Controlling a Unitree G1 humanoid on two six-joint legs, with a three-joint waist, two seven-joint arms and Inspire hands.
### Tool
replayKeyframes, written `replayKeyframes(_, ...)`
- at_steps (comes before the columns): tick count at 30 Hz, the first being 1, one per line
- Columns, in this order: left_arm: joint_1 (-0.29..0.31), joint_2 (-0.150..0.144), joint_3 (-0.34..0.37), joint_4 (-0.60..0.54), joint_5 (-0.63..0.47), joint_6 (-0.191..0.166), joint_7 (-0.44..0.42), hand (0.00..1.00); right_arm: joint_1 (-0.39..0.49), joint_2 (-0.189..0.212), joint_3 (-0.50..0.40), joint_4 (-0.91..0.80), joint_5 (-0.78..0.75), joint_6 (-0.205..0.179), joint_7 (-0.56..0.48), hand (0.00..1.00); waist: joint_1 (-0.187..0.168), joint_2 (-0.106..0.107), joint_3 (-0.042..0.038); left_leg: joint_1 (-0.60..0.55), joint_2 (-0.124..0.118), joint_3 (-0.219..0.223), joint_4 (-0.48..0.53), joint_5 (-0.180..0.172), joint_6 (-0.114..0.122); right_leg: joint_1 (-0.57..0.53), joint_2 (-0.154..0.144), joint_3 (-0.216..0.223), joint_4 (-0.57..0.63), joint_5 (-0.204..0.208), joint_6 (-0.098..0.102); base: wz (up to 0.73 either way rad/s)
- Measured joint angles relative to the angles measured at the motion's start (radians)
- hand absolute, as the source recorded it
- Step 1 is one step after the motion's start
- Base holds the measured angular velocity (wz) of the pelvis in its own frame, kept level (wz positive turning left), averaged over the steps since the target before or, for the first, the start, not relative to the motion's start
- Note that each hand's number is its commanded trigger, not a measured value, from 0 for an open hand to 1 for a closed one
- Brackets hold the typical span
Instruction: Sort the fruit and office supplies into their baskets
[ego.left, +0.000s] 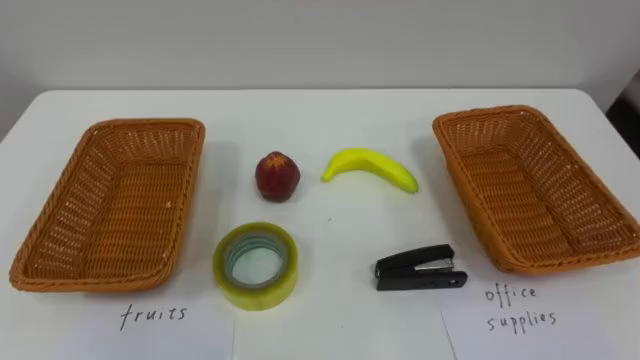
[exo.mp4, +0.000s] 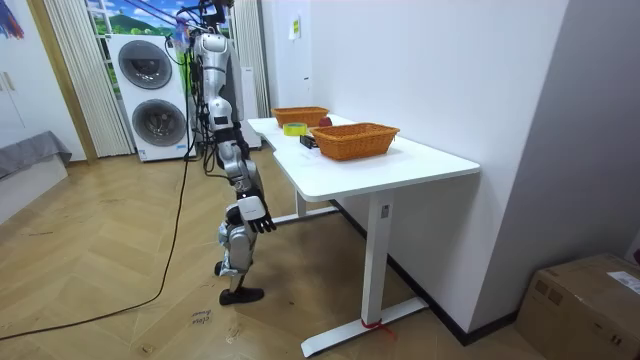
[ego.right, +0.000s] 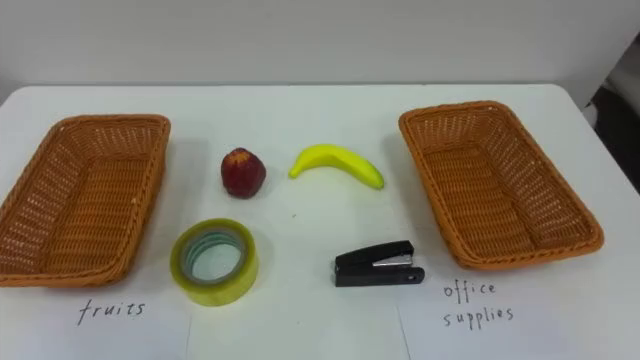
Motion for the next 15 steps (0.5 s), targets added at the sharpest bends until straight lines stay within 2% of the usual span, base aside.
replayKeyframes(6, 0.006, 0.000, 0.000, 0.022, -0.001, 0.000, 0.000, 0.00, 0.000, 0.002, 0.002, 0.000, -0.008, 0.001, -0.002, 0.00, 0.005, -0.005, 0.0005, 0.018, 0.001, 0.020, -0.004, 0.000, 0.000, 0.005, 0.001, 0.022, 0.005, 0.000, 0.001, -0.09)
replayKeyframes(15, 0.025, -0.002, -0.005, 0.025, 0.000, 0.001, -0.010, 0.00, 0.001, 0.004, 0.009, 0.003, 0.016, 0.001, -0.023, 0.00, 0.002, -0.005, 0.0007, 0.019, 0.002, 0.029, -0.006, 0.000, 0.000, 0.006, 0.002, 0.023, 0.001, 0.001, 0.002, -0.01)
